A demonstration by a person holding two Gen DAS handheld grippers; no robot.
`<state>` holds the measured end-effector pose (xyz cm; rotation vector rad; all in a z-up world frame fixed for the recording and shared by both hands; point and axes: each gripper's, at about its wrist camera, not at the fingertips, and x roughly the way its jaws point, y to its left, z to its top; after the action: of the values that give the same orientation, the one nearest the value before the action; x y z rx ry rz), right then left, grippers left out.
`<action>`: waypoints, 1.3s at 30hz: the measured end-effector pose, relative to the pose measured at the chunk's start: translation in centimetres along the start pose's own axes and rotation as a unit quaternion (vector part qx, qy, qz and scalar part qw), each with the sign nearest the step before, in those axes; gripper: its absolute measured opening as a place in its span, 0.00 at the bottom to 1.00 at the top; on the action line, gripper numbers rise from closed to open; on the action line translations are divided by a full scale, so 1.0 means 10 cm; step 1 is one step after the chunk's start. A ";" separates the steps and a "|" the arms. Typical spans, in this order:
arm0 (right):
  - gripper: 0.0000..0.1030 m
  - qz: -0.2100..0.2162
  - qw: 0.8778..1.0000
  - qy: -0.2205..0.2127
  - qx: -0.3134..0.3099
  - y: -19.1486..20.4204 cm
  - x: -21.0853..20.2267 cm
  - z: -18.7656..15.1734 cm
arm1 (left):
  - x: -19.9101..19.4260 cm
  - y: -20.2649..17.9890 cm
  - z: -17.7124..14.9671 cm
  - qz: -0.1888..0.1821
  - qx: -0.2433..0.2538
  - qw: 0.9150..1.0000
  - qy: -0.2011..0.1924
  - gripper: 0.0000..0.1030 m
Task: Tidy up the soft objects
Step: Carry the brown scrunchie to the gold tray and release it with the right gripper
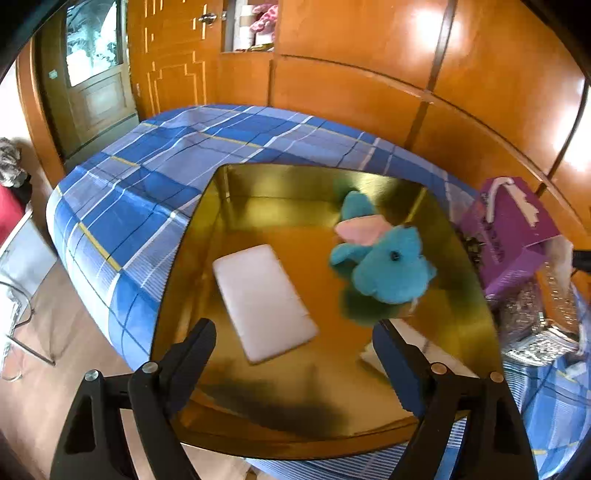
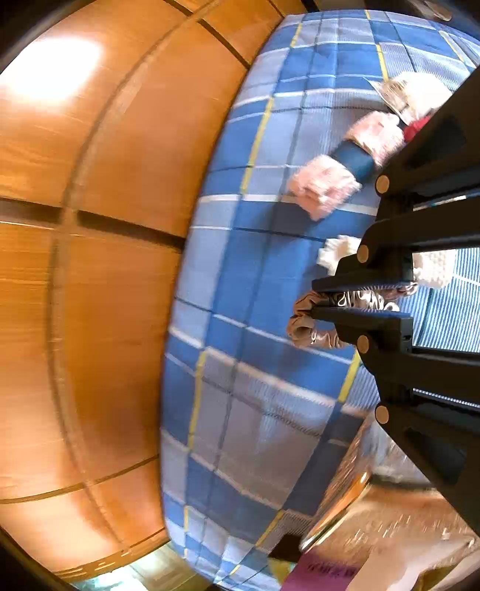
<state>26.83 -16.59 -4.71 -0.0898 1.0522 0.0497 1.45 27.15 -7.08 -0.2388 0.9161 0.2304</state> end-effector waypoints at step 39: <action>0.06 0.295 0.928 0.018 -0.226 3.13 -1.05 -0.56 | -0.37 0.00 -0.10 0.019 0.011 0.998 -0.067 0.85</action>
<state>14.17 14.01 0.14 -0.1896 1.0579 0.8420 -1.49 26.46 -4.74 -0.1834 0.7901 0.2673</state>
